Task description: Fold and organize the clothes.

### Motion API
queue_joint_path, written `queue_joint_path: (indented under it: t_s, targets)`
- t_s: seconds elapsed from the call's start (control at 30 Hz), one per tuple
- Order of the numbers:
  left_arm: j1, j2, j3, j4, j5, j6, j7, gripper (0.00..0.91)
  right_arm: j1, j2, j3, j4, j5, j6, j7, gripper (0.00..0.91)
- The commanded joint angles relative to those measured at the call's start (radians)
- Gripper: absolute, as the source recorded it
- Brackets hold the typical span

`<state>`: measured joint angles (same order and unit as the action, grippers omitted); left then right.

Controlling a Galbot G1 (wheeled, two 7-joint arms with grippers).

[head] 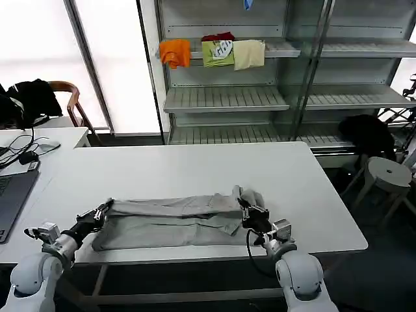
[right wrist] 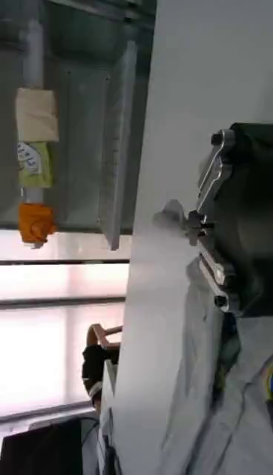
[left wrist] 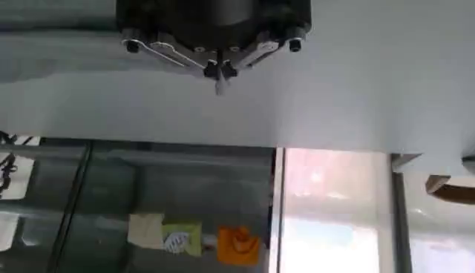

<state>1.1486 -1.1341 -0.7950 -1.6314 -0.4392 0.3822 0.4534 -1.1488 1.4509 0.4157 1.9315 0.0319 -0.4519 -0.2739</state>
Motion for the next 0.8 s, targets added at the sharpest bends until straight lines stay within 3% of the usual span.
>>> queue_joint_path:
  t_s: [0.03, 0.07, 0.1, 0.13, 0.33, 0.47, 0.67, 0.8]
  targets:
    - [0.014, -0.002, 0.007, -0.007, 0.034, -0.008, 0.003, 0.010, -0.049, -0.011, 0.001, 0.034, -0.038, -0.002, 0.005, 0.000]
    - [0.013, -0.002, 0.007, -0.007, 0.036, -0.009, 0.003, 0.020, -0.051, -0.010, 0.001, 0.032, -0.050, -0.001, 0.004, 0.000]
    - [0.014, -0.001, 0.008, -0.010, 0.042, -0.012, -0.003, 0.464, -0.056, -0.010, 0.000, 0.027, -0.077, 0.000, -0.002, 0.907]
    - [0.014, -0.002, 0.009, -0.011, 0.044, -0.015, -0.006, 0.907, -0.059, -0.010, -0.003, 0.022, -0.086, 0.000, 0.000, 0.907]
    - [0.017, -0.004, -0.003, -0.031, 0.043, -0.013, -0.022, 0.907, -0.074, 0.001, -0.012, -0.037, -0.256, 0.029, 0.070, 0.907]
    - [0.026, -0.006, -0.012, -0.071, 0.072, 0.012, -0.080, 0.907, -0.077, -0.002, 0.008, -0.034, -0.250, 0.036, 0.093, 0.907]
    - [0.065, -0.046, -0.020, -0.135, 0.102, 0.056, -0.217, 0.907, -0.087, -0.010, 0.057, 0.070, -0.133, 0.066, 0.123, 0.907]
    - [0.080, -0.107, 0.008, -0.149, 0.176, 0.067, -0.352, 0.907, -0.047, 0.026, 0.076, 0.078, -0.127, 0.116, 0.197, 0.907]
